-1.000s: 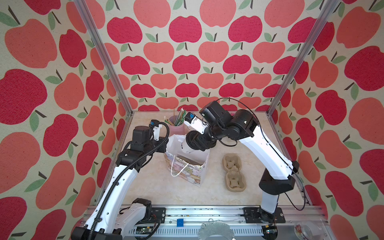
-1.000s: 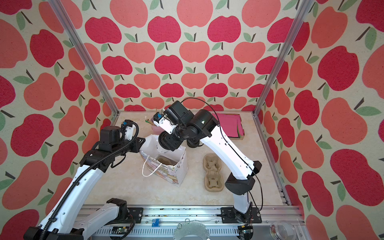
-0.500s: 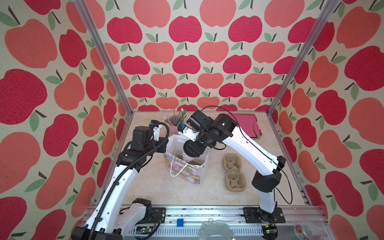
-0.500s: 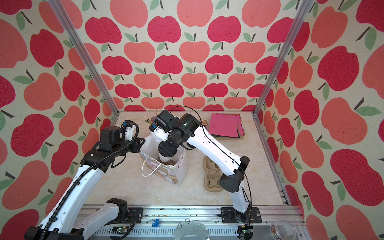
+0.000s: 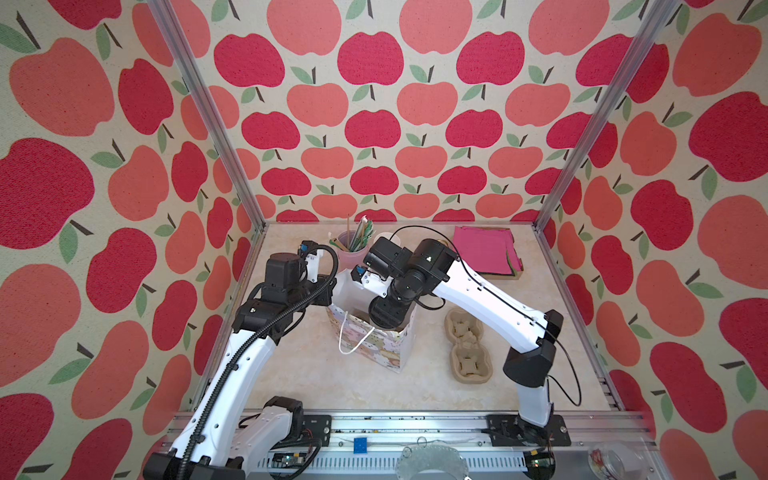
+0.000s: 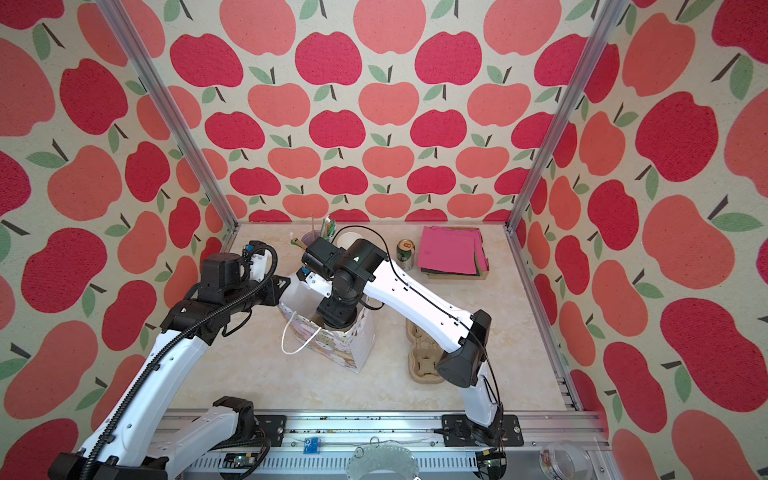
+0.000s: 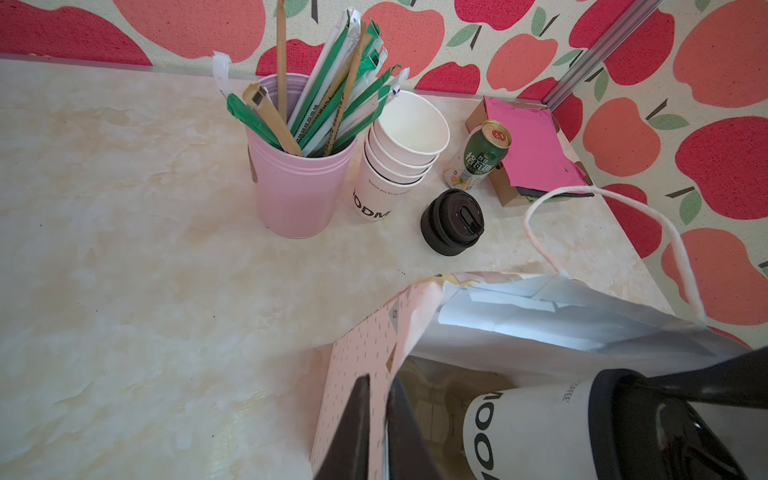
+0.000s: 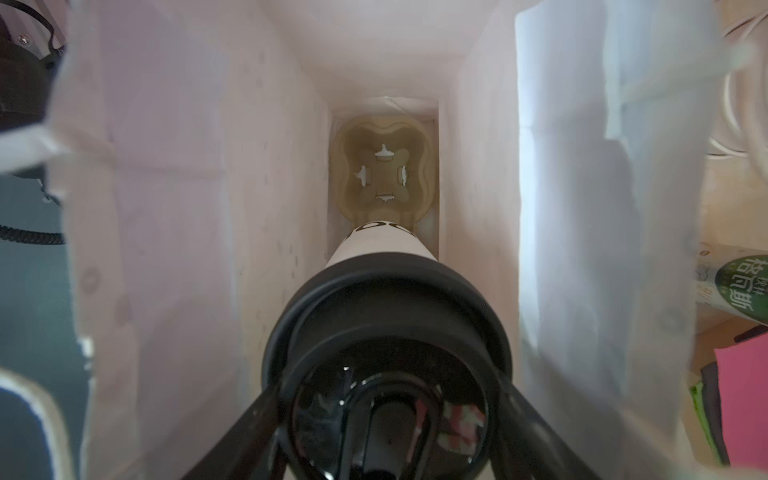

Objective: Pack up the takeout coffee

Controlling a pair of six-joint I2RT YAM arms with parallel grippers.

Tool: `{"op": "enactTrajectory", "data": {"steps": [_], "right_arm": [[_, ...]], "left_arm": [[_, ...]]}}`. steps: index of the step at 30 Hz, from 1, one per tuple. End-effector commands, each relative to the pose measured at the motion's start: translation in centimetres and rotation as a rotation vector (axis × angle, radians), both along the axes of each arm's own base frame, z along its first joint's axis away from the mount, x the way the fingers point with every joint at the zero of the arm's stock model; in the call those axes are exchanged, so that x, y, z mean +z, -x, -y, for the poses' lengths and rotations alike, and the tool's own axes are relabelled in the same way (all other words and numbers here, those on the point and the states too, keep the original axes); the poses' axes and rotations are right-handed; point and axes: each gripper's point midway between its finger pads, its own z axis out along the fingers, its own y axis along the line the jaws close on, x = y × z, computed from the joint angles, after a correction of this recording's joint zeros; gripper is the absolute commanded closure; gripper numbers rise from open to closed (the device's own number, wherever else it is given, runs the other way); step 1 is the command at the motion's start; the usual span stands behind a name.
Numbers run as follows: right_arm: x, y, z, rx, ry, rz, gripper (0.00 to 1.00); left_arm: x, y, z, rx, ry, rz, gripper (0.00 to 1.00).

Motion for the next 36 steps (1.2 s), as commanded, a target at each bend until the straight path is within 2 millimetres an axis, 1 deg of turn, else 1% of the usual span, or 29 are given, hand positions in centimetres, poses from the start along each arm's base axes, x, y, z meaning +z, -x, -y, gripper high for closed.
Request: {"op": "enactTrajectory", "data": {"steps": [1,10,16,29,36], "right_arm": [[-1.3,0.0,0.4,-0.014,0.045,-0.010,0.33],[-3.0,0.2,0.4,-0.002,0.079,-0.038,0.33],[-3.7,0.3,0.3,-0.004,0.084,-0.055,0.33],[-5.5,-0.1,1.4,-0.036,0.124,-0.093,0.33],[-6.4,-0.3,1.5,-0.041,0.138,-0.108,0.33]], "left_arm": [[-0.1,0.0,-0.1,0.002,0.011,0.006,0.88],[-0.2,0.1,-0.2,0.005,0.010,0.004,0.88],[-0.1,0.1,-0.2,0.005,0.011,0.006,0.88],[-0.2,0.1,-0.3,0.008,0.011,0.003,0.88],[0.0,0.0,-0.2,0.007,0.015,0.007,0.88]]}}
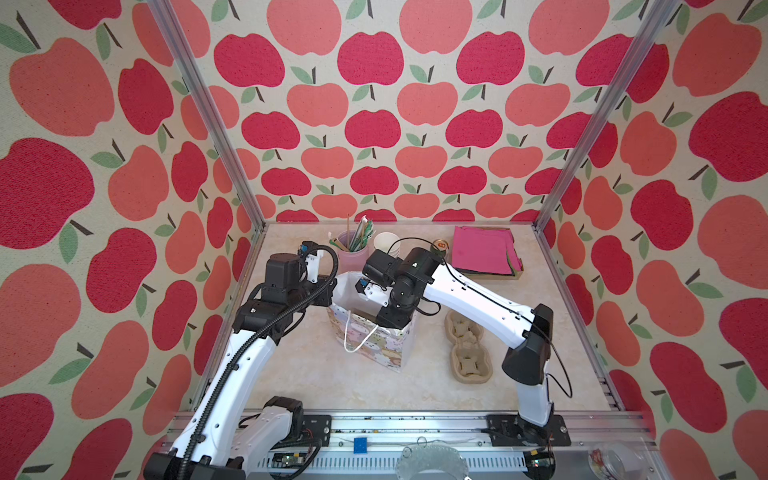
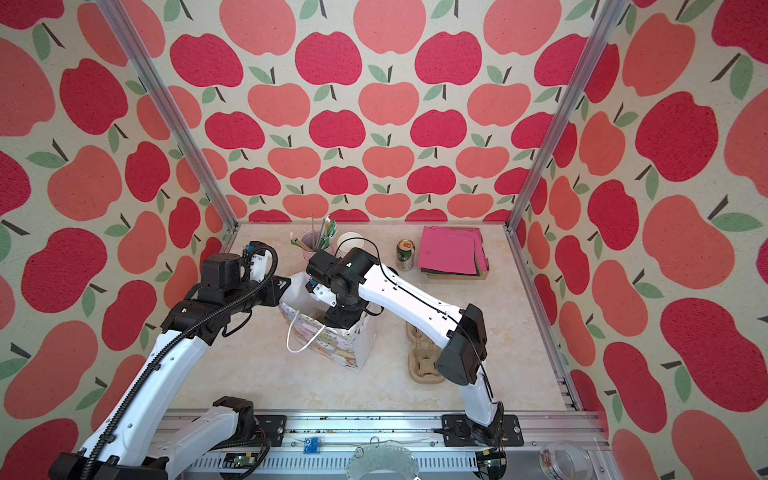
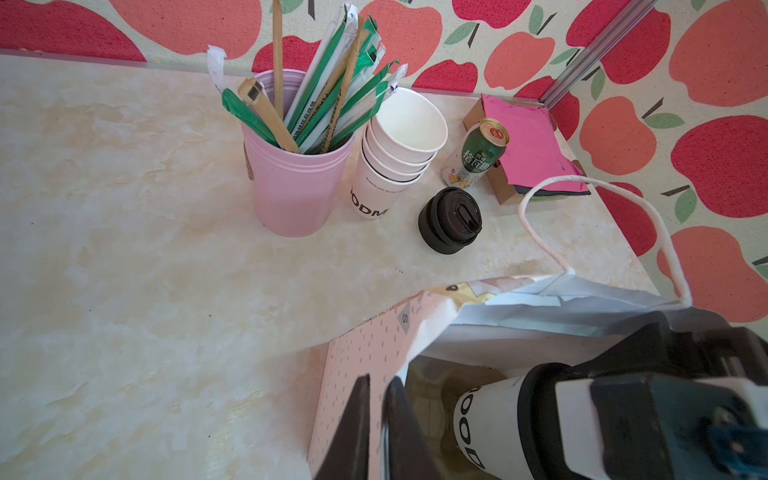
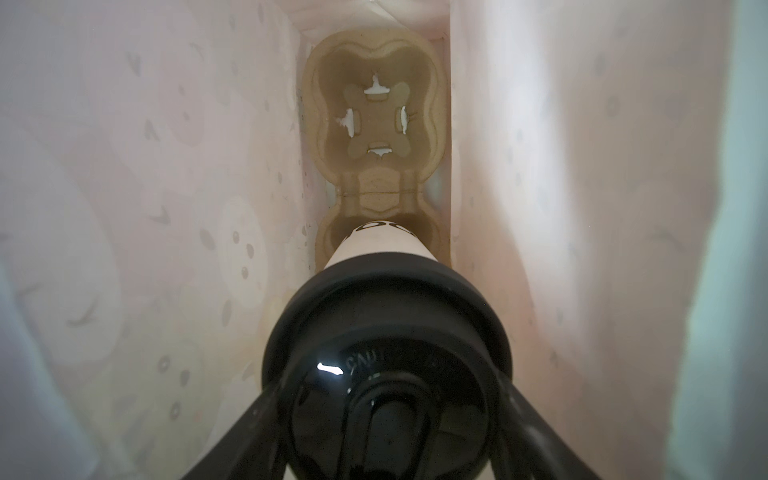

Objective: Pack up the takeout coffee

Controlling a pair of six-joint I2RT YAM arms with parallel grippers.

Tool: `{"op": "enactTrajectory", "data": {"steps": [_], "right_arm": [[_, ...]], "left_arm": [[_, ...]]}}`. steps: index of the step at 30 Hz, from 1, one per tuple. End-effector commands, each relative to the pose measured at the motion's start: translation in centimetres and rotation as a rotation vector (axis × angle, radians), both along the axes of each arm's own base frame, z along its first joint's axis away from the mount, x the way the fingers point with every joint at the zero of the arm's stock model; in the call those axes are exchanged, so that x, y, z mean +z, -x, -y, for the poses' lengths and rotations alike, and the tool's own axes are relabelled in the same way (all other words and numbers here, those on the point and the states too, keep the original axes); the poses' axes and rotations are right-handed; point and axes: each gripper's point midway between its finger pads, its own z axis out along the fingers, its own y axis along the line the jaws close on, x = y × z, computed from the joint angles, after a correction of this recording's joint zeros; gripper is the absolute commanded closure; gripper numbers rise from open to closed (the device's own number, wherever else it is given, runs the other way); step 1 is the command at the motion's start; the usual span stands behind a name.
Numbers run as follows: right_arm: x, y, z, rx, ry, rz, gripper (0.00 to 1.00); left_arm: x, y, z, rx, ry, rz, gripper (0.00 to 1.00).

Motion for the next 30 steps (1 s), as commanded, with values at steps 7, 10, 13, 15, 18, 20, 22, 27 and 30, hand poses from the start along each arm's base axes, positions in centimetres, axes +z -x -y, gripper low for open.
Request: {"op": "enactTrajectory", "data": {"steps": [7,10,13,15,18,20,22,27,30], "right_arm": [[-1.4,0.0,0.1,-0.026,0.021,-0.057,0.33],[-0.6,-0.1,-0.2,-0.029,-0.009,-0.053,0.33],[0.4,-0.2,-0.5,-0.031,-0.043,-0.051,0.33],[0.9,-0.3,-0.6,-0.035,-0.062,-0.052,0.33],[1.6,-0.5,-0.9,-0.044,-0.093,-0.057,0.33],[1.9,-0.6,-1.1,-0.055,-0.107,-0.068,0.33],[2.0,-0.7,-1.2,-0.069,-0.111,-0.081,0.33],[1.0,-1.3,-0.7,-0.079,-0.060,-0.065,0.33],[0.2,-1.4,-0.4,-0.079,-0.028,-0.062,0.34]], "left_arm": [[0.1,-0.1,-0.2,0.010,0.011,0.008,0.88],[0.2,-0.2,-0.2,0.009,0.012,0.009,0.88],[0.1,-0.2,-0.1,0.008,0.014,0.009,0.88],[0.1,-0.2,-0.1,0.009,0.013,0.008,0.88],[0.0,-0.1,-0.1,0.008,0.013,0.006,0.88],[0.1,-0.1,-0.1,0.008,0.014,0.007,0.88],[0.1,-0.2,-0.1,0.008,0.013,0.007,0.88],[0.2,-0.2,-0.1,0.009,0.014,0.012,0.87],[0.1,-0.3,-0.1,0.006,0.015,0.008,0.87]]}}
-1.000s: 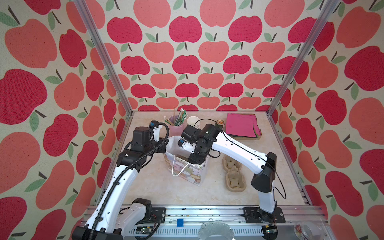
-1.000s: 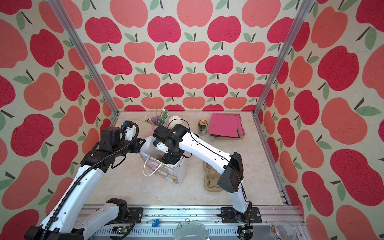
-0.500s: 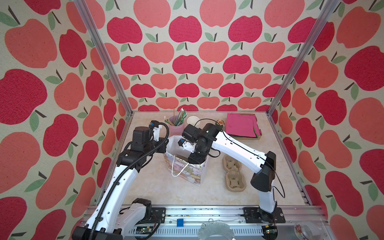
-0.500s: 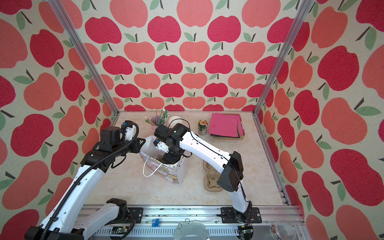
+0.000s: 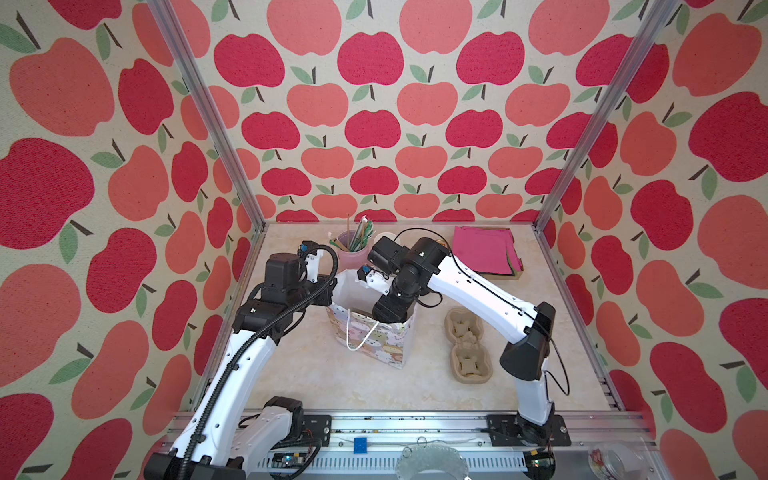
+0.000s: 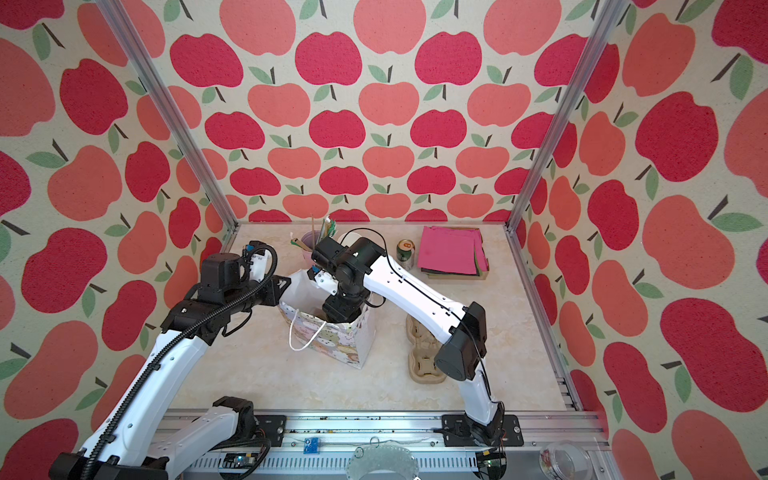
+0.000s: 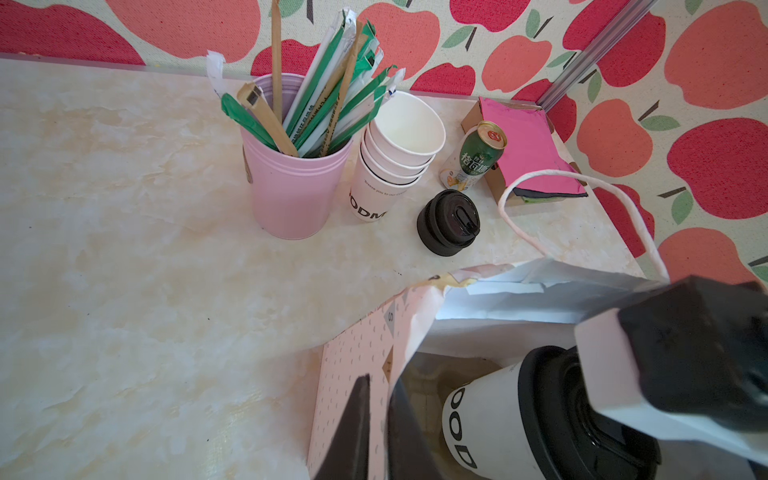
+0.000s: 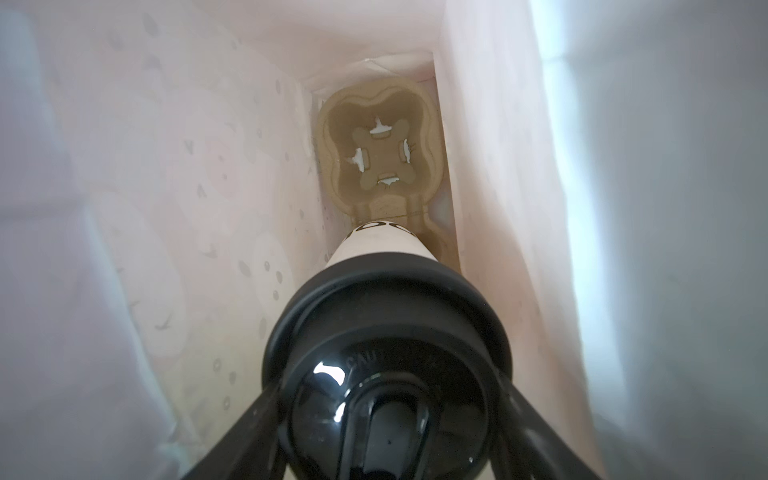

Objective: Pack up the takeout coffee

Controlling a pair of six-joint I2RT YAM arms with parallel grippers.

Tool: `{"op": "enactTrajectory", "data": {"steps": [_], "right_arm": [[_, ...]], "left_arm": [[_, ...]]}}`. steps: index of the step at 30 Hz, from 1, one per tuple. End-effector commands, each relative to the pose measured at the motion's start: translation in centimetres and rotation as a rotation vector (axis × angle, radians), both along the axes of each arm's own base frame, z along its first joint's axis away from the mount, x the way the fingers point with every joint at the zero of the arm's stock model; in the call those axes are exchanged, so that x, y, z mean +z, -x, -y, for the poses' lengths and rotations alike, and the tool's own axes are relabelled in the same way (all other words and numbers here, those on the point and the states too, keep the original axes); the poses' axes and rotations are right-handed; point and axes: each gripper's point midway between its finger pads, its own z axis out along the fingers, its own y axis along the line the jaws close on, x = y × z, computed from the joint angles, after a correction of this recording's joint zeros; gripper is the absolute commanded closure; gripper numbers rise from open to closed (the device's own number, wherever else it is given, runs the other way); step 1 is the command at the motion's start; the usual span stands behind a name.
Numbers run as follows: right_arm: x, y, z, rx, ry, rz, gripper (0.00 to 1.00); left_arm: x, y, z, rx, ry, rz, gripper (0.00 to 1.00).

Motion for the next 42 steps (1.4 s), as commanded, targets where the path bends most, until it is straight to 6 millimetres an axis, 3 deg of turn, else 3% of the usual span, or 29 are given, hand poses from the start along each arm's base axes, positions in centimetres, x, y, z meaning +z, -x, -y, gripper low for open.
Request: {"op": "enactTrajectory", "data": {"steps": [1,24,42], "right_arm": [[-1.4,-0.2,0.6,-0.020,0.061,-0.018,0.34],[-4.0,-0.1,2.3,0.004,0.177,-0.025,0.34],[-6.3,0.3,2.2,0.030,0.246,-0.031,0.34]], "left_arm": [[-0.1,-0.2,-0.1,0.010,0.009,0.002,0.87],[-0.2,-0.1,-0.3,0.017,0.007,0.004,0.87],[-0.2,0.0,-0.3,0.018,0.009,0.001,0.87]]}}
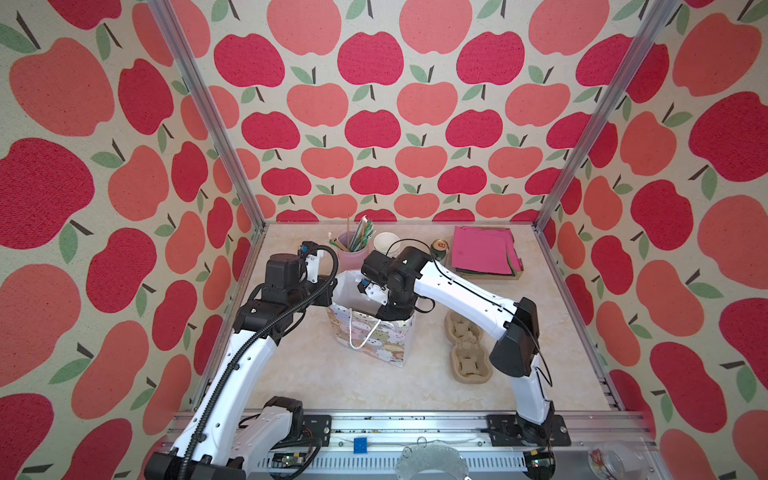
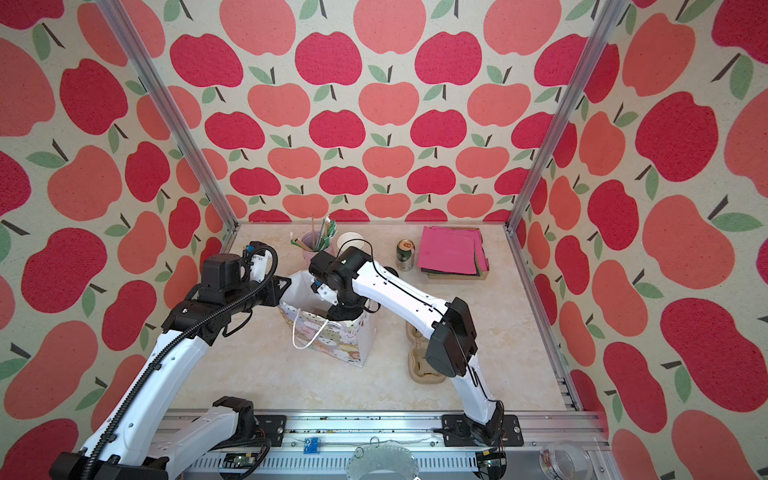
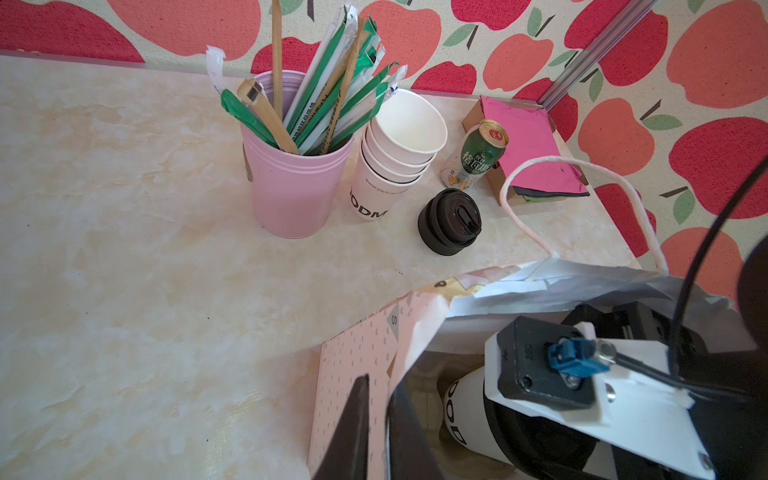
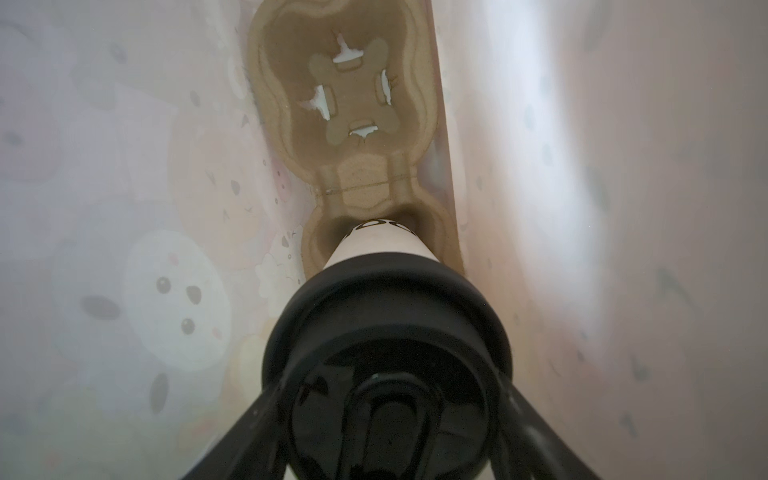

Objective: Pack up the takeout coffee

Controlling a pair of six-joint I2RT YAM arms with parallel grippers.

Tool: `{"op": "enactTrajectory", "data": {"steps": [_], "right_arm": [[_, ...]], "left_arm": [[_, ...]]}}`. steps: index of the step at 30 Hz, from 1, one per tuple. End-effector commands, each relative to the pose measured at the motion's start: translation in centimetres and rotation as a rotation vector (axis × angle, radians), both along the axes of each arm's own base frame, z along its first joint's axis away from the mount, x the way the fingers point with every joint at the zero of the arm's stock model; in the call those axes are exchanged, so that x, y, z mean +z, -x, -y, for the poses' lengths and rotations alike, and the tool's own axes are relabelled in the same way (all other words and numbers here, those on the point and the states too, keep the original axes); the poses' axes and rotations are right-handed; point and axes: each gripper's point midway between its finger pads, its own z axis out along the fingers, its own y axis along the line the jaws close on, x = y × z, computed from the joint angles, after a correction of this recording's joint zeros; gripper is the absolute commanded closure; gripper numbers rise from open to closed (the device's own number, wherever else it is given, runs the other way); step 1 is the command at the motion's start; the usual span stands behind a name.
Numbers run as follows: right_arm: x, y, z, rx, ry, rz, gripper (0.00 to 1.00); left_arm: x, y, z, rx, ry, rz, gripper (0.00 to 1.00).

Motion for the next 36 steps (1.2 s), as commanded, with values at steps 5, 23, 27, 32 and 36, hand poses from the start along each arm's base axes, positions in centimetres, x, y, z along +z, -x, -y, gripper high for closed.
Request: {"op": "enactTrajectory", "data": {"steps": [5,23,27,32,36], "right_arm": [[-2.3,0.7,0.8,0.024,0.097,-0.019,0.34],[-2.7,0.8,0.3,0.025,0.087,-0.014,0.34],[-1.3,0.5,0.0,0.020,0.052,0.007,0.34],[1.4,0.6,-0.4,0.020,-0.011,0.027,0.35],[3.8,0.6,-1.1,0.031,-0.069,0.057,0.35]], "left_arm": [[0.0,0.1,-0.3,0.017,0.009,0.003,0.87],[0.1,0.1,-0.3,0.017,0.010,0.006,0.87],[0.2,0.1,-0.3,0.015,0.010,0.005,0.88],[0.2,0.1,-0.3,0.017,0.005,0.005,0.94],[0.2,0.1,-0.4,0.018,-0.004,0.004,1.00]]}}
